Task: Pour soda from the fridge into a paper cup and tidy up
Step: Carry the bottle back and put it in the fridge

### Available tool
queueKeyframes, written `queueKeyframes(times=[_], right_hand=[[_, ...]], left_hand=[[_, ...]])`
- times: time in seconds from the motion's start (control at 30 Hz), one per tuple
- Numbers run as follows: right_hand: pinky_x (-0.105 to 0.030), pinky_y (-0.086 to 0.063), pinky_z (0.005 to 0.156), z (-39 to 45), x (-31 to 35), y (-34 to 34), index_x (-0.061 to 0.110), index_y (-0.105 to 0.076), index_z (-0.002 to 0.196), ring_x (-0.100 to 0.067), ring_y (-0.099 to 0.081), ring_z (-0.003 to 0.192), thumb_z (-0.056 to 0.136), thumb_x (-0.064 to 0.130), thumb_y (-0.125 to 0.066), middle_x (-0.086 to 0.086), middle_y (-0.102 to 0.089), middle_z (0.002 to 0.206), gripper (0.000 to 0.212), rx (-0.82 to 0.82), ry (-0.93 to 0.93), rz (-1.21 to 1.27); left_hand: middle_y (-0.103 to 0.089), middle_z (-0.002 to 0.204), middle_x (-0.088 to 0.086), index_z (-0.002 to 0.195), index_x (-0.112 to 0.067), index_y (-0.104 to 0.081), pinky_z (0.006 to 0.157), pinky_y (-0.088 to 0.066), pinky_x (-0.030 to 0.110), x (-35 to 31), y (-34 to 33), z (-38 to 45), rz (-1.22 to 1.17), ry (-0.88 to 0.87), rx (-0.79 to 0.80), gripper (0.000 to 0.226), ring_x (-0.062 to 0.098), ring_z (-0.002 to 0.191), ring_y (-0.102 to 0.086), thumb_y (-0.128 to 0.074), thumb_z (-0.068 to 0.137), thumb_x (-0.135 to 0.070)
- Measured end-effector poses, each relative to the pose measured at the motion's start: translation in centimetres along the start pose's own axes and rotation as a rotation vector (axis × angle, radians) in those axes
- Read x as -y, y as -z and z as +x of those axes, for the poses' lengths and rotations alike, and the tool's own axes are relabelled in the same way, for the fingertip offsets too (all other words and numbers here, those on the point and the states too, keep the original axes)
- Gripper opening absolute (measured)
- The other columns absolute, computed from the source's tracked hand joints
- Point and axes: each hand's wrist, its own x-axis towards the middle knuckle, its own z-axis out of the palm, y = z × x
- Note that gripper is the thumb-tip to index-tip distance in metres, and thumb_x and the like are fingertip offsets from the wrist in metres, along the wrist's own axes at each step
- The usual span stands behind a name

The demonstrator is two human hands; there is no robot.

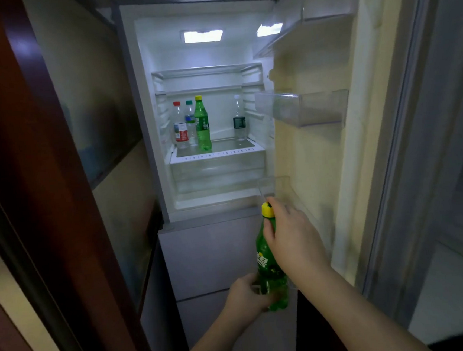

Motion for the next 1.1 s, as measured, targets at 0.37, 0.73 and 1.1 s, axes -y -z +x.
queueKeyframes(times=[0.37,0.73,1.1], right_hand=[[-0.036,-0.040,0.071,3.3,-2.8,-1.9,0.017,-0.047,0.132,-0.028,-0.054,0.098,0.094,0.020,-0.048,-0.009,-0.061,0.106,0.038,0.001,-0.021,-0.069],[-0.032,-0.030,0.057,12.2,-3.1,-3.8,0.015,-0.046,0.107,-0.028,-0.051,0.080,0.093,0.009,-0.044,-0.007,-0.056,0.093,0.015,0.159,0.044,-0.046],[-0.031,-0.031,0.048,20.0,-1.8,-5.0,0.014,-0.047,0.113,-0.020,-0.050,0.068,0.094,0.010,-0.044,-0.001,-0.049,0.074,0.020,0.160,0.107,0.065]], left_hand=[[-0.074,0.095,0.009,0.098,-0.014,-0.072,0.072,-0.061,0.047,0.3,-1.3,3.7,-0.022,0.018,0.016,0.037,0.025,0.084,-0.073,-0.086,0.067,-0.028],[-0.074,0.098,0.004,0.103,-0.017,-0.072,0.072,-0.061,0.035,-3.3,0.3,8.7,-0.012,0.048,-0.149,0.030,0.015,0.082,-0.073,-0.082,0.076,-0.025],[-0.074,0.097,0.005,0.101,-0.019,-0.069,0.079,-0.060,0.041,-6.8,4.2,14.2,-0.025,0.033,-0.226,0.026,0.019,0.086,-0.073,-0.081,0.078,-0.018]])
